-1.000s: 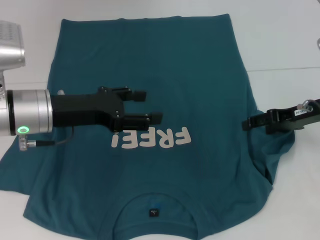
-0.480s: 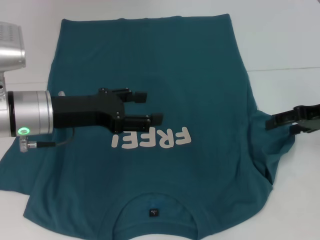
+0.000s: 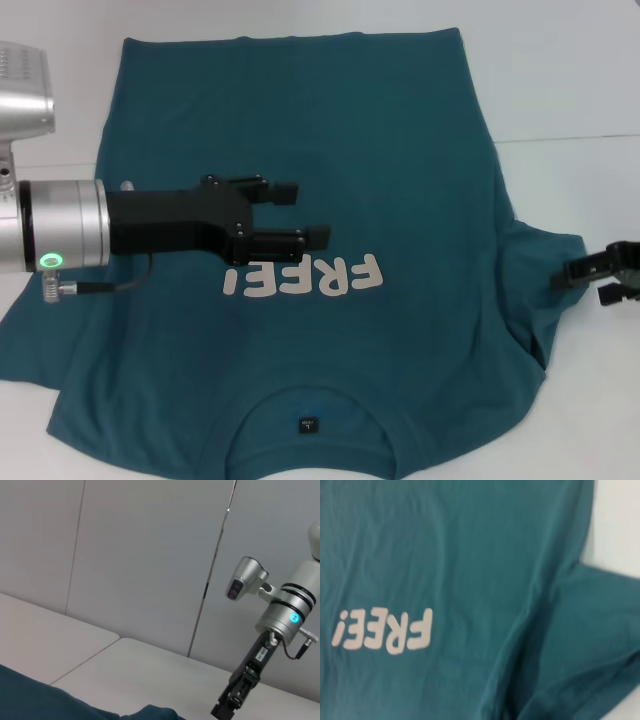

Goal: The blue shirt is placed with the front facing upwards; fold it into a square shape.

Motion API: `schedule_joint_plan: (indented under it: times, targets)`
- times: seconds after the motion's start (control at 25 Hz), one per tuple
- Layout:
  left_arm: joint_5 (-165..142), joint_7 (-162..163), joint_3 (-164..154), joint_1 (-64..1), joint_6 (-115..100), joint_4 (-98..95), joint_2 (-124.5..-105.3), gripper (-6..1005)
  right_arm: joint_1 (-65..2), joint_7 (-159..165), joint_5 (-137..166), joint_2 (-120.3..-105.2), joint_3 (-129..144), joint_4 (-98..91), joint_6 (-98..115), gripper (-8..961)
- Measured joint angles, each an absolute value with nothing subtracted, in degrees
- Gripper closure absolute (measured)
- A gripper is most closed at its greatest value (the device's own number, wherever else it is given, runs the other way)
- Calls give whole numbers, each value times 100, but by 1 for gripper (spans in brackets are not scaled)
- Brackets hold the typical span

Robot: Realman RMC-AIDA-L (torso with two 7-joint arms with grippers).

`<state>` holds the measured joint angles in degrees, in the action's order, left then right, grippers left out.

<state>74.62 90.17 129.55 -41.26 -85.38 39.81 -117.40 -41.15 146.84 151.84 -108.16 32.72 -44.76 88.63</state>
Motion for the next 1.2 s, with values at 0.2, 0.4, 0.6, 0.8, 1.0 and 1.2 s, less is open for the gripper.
schedule_joint_plan:
  times: [0.2,0.4,0.6,0.8,1.0,1.2]
  targets:
    - [7462,9018,12955,-4140,-8531,3983,-11741,156,-4105,14875,15343,-10840,3321,-4473,8864,62]
    - [7462,9002,12955,-4148,-8526,3988,-11762,156,-4188,15022,15431,-10827,3430,-4491,8870,64]
    - [7461,8991,12955,-4149,-8521,3982,-11775,156,-4299,15044,15434,-10921,3535,-4462,8791,66]
    - [7462,8989,12957,-4139,-8532,3981,-11771,156,-4402,15046,15434,-10961,3551,-4320,8668,68]
    - [7462,8986,12964,-4134,-8531,3981,-11768,156,-4430,15052,15434,-10964,3551,-4168,8534,70]
    - [7461,8984,12964,-4131,-8530,3981,-11767,156,-4430,15078,15434,-10962,3551,-4107,8514,72]
